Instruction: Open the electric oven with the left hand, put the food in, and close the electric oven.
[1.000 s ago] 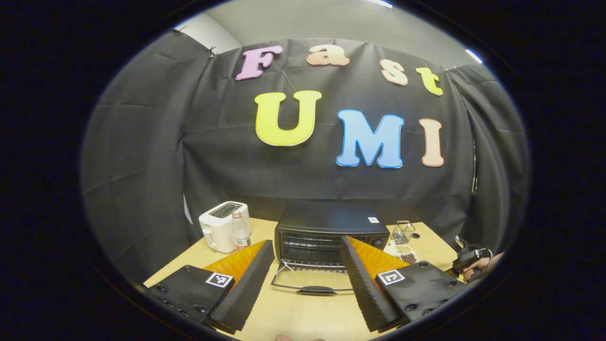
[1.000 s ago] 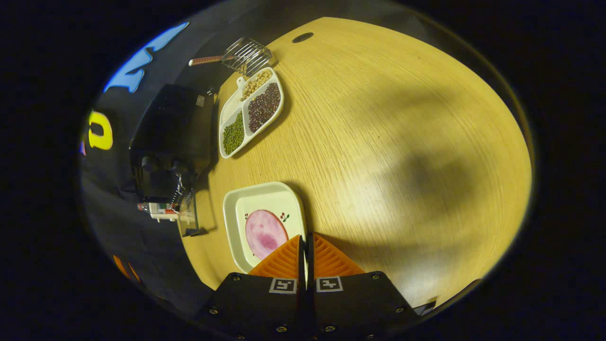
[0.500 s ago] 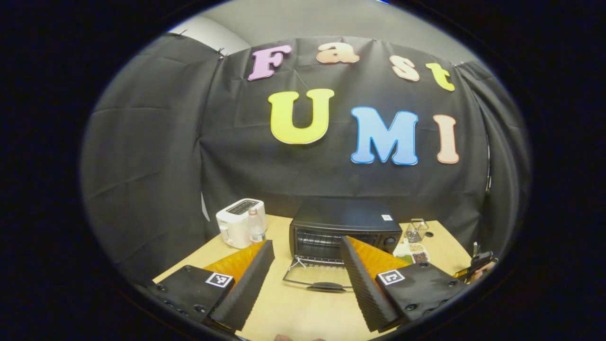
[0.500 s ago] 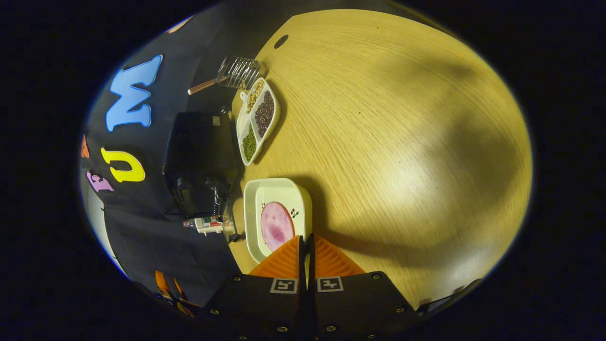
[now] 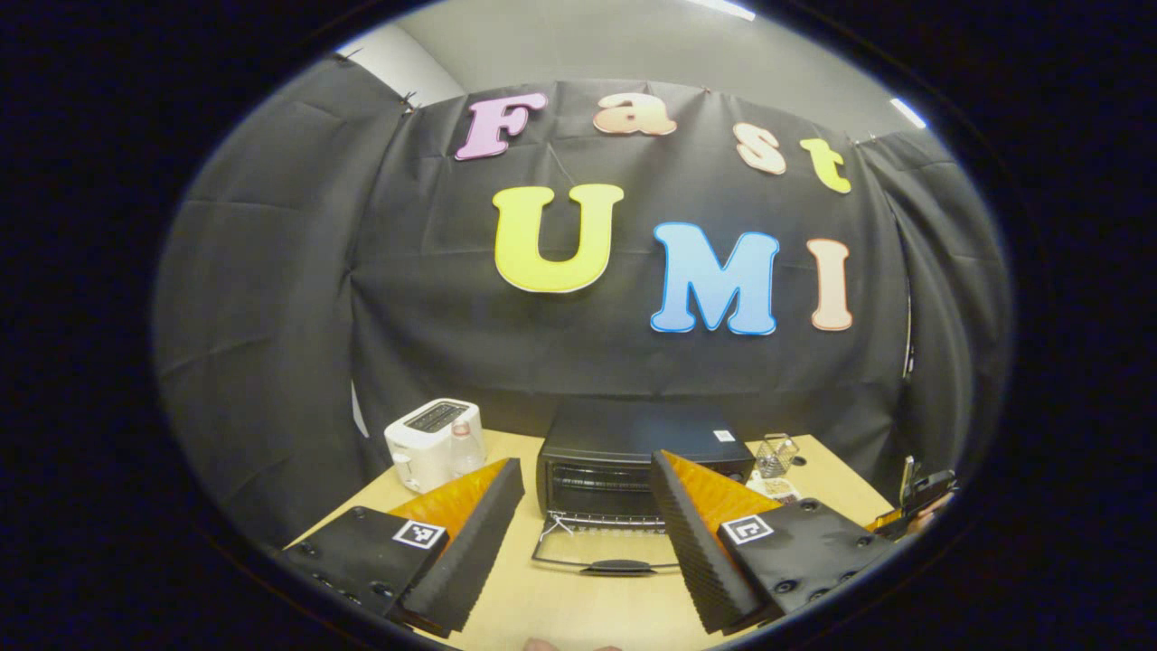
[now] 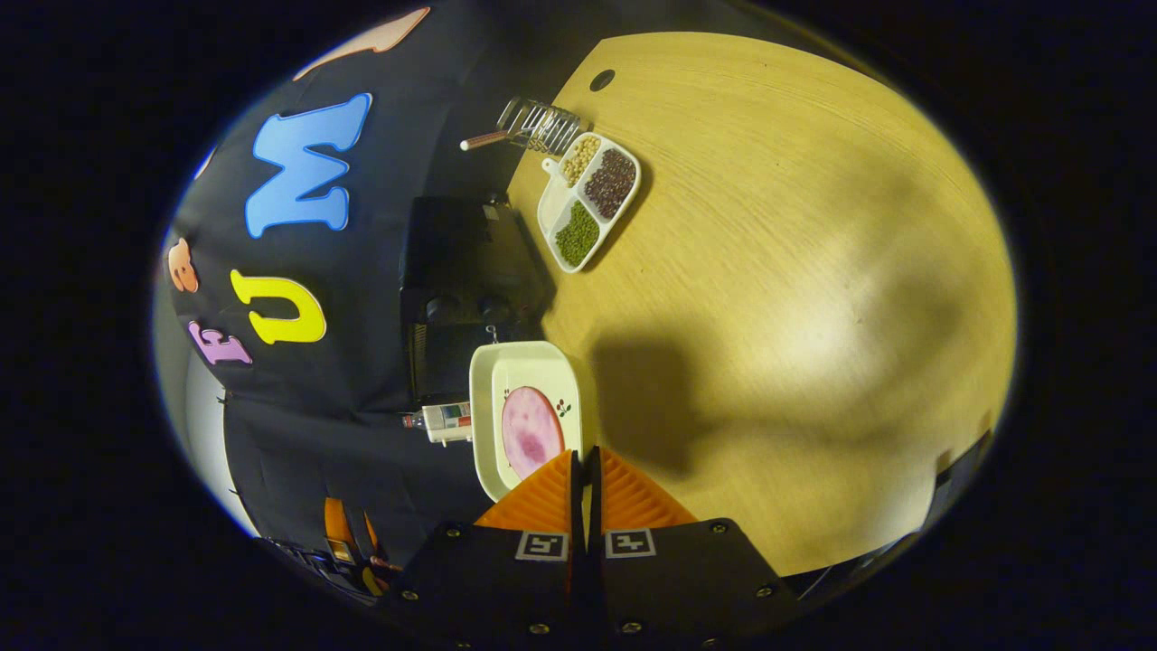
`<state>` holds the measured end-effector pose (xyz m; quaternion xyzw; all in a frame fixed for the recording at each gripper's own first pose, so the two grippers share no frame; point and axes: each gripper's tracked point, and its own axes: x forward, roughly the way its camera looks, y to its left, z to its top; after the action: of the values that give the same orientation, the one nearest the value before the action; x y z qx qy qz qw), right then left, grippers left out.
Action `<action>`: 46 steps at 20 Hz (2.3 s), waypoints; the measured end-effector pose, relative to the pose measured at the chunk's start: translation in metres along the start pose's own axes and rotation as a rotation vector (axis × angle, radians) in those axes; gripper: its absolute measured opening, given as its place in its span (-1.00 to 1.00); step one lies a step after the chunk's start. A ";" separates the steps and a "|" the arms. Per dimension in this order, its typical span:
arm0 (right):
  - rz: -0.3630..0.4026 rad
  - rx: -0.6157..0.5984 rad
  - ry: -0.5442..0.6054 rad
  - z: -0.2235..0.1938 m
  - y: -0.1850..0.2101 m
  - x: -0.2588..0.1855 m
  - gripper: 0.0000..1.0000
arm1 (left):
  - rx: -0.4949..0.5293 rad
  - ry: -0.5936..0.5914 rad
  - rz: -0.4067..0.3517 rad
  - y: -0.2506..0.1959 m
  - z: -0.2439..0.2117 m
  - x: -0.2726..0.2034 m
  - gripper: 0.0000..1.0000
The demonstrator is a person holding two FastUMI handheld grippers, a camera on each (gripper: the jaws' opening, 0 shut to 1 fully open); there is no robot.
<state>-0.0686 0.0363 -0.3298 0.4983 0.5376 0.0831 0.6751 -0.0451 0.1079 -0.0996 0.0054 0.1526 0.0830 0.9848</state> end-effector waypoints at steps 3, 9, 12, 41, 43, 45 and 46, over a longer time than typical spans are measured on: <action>0.050 0.059 -0.022 -0.029 0.035 0.011 -0.99 | -0.009 -0.010 -0.028 0.024 0.000 0.010 0.97; 0.023 0.191 -0.133 -0.054 0.074 0.048 -0.99 | -0.027 -0.027 -0.034 0.073 0.004 0.021 0.97; -0.007 0.228 -0.196 -0.055 0.088 0.071 -0.99 | -0.024 -0.038 -0.043 0.096 0.007 0.021 0.97; -0.119 0.511 -0.648 0.043 0.177 0.304 -0.96 | -0.119 0.034 0.111 0.259 -0.033 0.016 0.91; -0.110 0.529 -0.667 0.047 0.182 0.310 -0.96 | -0.125 0.035 0.122 0.264 -0.034 0.013 0.91; -0.113 0.530 -0.672 0.050 0.184 0.317 -0.95 | -0.129 0.042 0.130 0.267 -0.037 0.011 0.91; -0.107 0.521 -0.666 0.051 0.187 0.322 -0.93 | -0.130 0.044 0.134 0.267 -0.036 0.009 0.91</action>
<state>0.1833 0.3069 -0.3981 0.6232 0.3181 -0.2562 0.6669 -0.0908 0.3722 -0.1267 -0.0501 0.1676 0.1584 0.9718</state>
